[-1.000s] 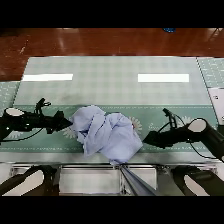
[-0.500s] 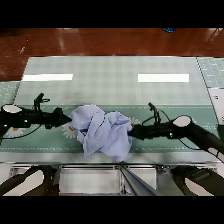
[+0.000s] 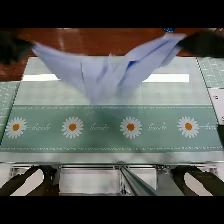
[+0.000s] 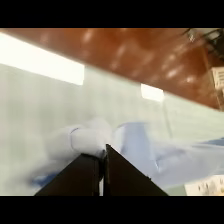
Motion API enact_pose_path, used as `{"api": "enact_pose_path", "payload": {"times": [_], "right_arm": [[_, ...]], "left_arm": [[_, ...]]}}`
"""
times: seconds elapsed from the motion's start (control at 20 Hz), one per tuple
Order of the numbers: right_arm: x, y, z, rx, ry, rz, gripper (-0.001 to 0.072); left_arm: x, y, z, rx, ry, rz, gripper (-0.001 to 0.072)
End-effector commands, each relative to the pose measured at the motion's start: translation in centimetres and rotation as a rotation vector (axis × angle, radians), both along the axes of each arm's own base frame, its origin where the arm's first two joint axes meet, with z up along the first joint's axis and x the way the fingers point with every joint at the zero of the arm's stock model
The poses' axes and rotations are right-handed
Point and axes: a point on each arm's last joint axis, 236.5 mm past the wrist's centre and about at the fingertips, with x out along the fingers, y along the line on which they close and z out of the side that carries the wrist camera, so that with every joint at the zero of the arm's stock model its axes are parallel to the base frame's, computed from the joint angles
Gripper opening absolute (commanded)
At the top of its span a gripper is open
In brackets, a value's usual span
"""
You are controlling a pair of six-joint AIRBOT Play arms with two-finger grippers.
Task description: Fold the shirts.
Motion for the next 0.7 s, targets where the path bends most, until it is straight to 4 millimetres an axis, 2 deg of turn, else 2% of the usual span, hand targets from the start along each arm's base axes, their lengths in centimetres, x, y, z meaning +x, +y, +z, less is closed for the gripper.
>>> {"api": "enact_pose_path", "payload": {"times": [0.0,0.1,0.15,0.25,0.4,0.55,0.65], "right_arm": [[-5.0,-3.8,11.5,-0.164,-0.255,-0.115,0.0021],[-8.1,-4.9,14.6,-0.221,-0.348,-0.193,0.0021],[-9.8,-5.6,15.4,-0.251,-0.378,-0.239,0.0021],[-13.0,-7.3,15.9,-0.307,-0.392,-0.334,0.0021],[-17.5,-9.2,15.7,-0.36,-0.381,-0.443,0.0021],[-21.1,-10.7,15.4,-0.388,-0.369,-0.535,0.0021],[-22.4,-11.0,14.2,-0.388,-0.331,-0.556,0.0021]], "left_arm": [[-3.7,-0.5,13.9,0.069,-0.328,0.029,0.0015],[-7.2,-0.4,18.5,0.127,-0.452,0.068,0.0015],[-8.9,-0.1,20.1,0.159,-0.499,0.099,0.0015],[-12.1,1.3,22.1,0.26,-0.566,0.204,0.0015],[-16.2,3.8,22.8,0.475,-0.595,0.401,0.0015],[-19.3,3.8,22.7,0.598,-0.6,0.456,0.0015],[-20.1,3.9,21.3,0.669,-0.562,0.438,0.0015]]}}
